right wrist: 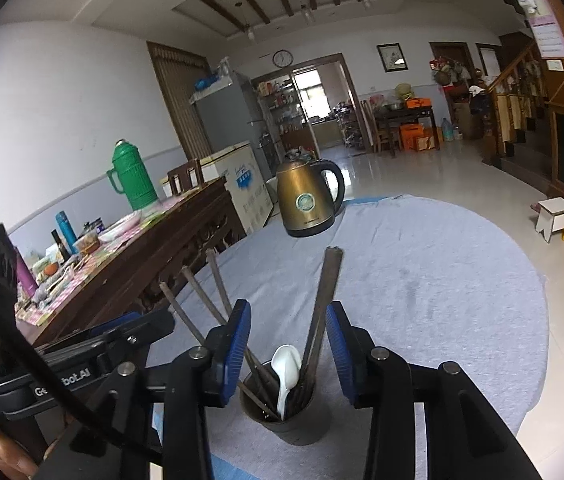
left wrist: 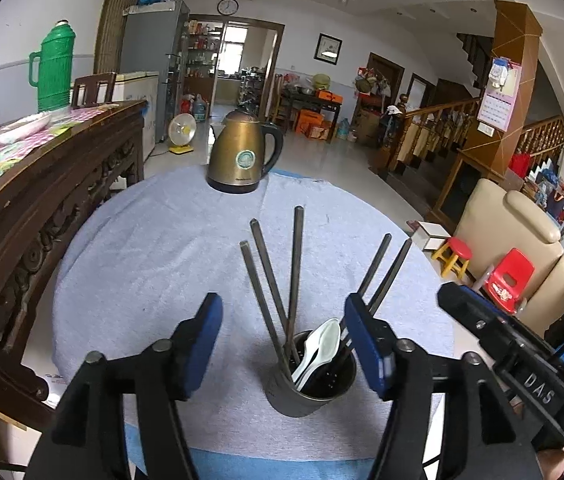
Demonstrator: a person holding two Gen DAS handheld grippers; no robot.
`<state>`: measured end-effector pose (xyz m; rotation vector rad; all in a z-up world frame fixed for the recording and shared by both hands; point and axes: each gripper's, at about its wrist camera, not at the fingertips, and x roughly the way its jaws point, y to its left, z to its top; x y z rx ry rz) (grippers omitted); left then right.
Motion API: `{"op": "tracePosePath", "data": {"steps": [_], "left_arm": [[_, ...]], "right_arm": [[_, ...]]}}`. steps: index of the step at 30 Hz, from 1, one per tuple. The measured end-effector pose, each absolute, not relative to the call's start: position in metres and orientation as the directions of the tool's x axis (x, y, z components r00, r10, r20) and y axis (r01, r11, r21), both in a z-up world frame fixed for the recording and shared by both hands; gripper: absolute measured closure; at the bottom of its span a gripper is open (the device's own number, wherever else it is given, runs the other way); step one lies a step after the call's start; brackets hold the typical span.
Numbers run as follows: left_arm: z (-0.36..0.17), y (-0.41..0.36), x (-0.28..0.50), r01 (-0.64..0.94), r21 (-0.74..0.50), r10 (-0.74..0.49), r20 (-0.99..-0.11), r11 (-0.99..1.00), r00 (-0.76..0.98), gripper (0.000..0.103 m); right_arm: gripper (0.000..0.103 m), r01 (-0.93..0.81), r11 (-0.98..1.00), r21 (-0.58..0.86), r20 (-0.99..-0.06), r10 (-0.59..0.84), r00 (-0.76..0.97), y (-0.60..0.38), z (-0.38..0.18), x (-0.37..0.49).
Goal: Organize utensils
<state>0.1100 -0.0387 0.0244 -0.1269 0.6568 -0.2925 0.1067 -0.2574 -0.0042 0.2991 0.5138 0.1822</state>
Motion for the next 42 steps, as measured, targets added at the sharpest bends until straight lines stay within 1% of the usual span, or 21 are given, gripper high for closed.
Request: {"op": "tracePosePath", "data": {"steps": [6, 9, 11, 13, 16, 21, 25, 28, 32, 35, 42], "left_arm": [[0.027, -0.038, 0.103, 0.187, -0.148, -0.238, -0.591, 0.971, 0.771, 0.031], [0.032, -0.037, 0.096, 0.164, -0.119, -0.203, -0.587, 0.979, 0.784, 0.027], [0.034, -0.035, 0.091, 0.139, -0.091, -0.166, -0.585, 0.986, 0.794, 0.025], [0.036, -0.034, 0.086, 0.118, -0.06, -0.131, -0.582, 0.991, 0.802, 0.022], [0.038, -0.031, 0.079, 0.09, -0.009, -0.079, -0.572, 0.996, 0.817, 0.019], [0.039, -0.028, 0.068, 0.052, 0.081, 0.001, -0.546, 0.995, 0.838, 0.018], [0.041, -0.026, 0.061, 0.042, 0.11, 0.024, -0.535, 0.993, 0.845, 0.017], [0.042, -0.025, 0.056, 0.031, 0.13, 0.042, -0.527, 0.991, 0.849, 0.015], [0.042, -0.024, 0.05, 0.026, 0.148, 0.057, -0.532, 0.989, 0.845, 0.014], [0.04, -0.023, 0.044, 0.017, 0.143, 0.063, -0.537, 0.99, 0.841, 0.013], [0.039, -0.027, 0.03, 0.008, 0.167, 0.086, -0.546, 0.986, 0.833, 0.012]], "right_arm": [[0.061, -0.064, 0.936, 0.345, -0.467, 0.231, 0.854, -0.271, -0.009, 0.104], [0.061, -0.054, 0.937, 0.346, -0.481, 0.226, 0.847, -0.273, -0.011, 0.1], [0.055, -0.048, 0.937, 0.346, -0.494, 0.226, 0.84, -0.275, -0.012, 0.098], [0.047, -0.044, 0.937, 0.346, -0.499, 0.224, 0.837, -0.275, -0.012, 0.093], [0.046, -0.044, 0.941, 0.335, -0.505, 0.219, 0.835, -0.272, -0.01, 0.086], [0.043, -0.044, 0.946, 0.322, -0.521, 0.216, 0.826, -0.265, -0.007, 0.075], [0.038, -0.036, 0.954, 0.296, -0.526, 0.194, 0.828, -0.259, -0.004, 0.066], [0.036, -0.011, 0.954, 0.299, -0.535, 0.177, 0.826, -0.261, -0.006, 0.059], [0.035, 0.05, 0.955, 0.294, -0.578, 0.135, 0.805, -0.262, -0.017, 0.05], [0.035, 0.07, 0.951, 0.301, -0.604, 0.133, 0.786, -0.261, -0.026, 0.043], [0.034, 0.1, 0.945, 0.312, -0.603, 0.116, 0.789, -0.257, -0.025, 0.026]]}}
